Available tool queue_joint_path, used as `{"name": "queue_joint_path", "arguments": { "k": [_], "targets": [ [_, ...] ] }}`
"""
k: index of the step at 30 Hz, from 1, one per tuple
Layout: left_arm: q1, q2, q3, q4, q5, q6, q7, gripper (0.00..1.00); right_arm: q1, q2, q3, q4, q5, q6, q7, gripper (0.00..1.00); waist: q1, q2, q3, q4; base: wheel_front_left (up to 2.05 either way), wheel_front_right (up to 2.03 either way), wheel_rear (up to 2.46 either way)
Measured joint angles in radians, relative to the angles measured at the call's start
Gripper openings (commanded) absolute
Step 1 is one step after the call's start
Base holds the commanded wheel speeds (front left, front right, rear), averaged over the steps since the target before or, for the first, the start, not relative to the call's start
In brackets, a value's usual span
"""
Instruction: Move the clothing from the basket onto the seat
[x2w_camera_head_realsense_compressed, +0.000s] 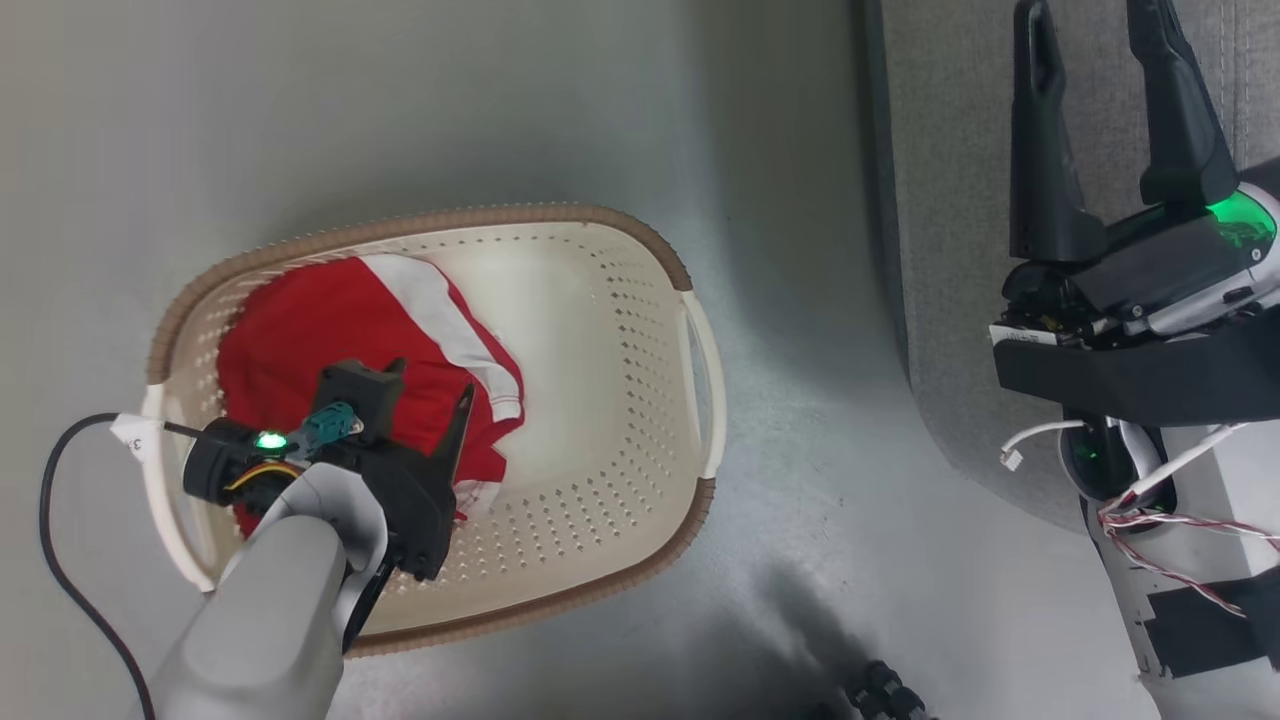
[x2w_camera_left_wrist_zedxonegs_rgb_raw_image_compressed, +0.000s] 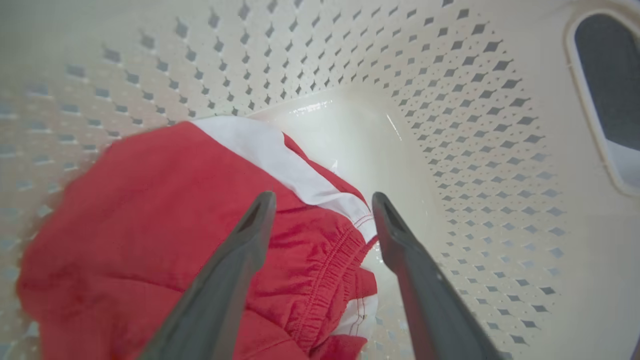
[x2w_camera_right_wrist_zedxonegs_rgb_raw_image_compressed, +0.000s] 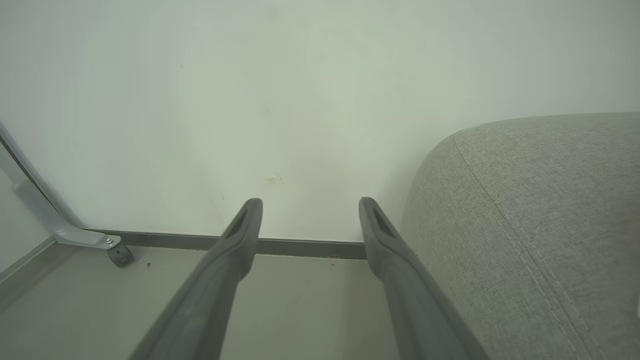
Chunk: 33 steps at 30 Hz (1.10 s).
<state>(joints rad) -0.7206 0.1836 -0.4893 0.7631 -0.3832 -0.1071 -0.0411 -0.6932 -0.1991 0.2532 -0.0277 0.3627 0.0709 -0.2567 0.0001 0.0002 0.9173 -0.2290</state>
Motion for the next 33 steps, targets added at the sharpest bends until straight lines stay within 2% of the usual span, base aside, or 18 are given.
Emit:
{"name": "queue_joint_path", "arguments": {
  "k": [23, 33],
  "targets": [
    [-0.109, 0.07, -0.092, 0.218, 0.084, -0.016, 0.125, 1.0, -0.078, 0.071, 0.02, 0.027, -0.03, 0.035, 0.0, 1.0, 0.0, -0.0001, 0.121, -0.139, 0.0, 0.0, 0.0],
    [-0.149, 0.061, -0.14, 0.284, 0.139, -0.015, 0.168, 1.0, -0.078, 0.08, 0.015, 0.044, -0.041, 0.044, 0.0, 1.0, -0.0003, -0.0003, 0.13, -0.167, 0.0, 0.0, 0.0]
  ]
}}
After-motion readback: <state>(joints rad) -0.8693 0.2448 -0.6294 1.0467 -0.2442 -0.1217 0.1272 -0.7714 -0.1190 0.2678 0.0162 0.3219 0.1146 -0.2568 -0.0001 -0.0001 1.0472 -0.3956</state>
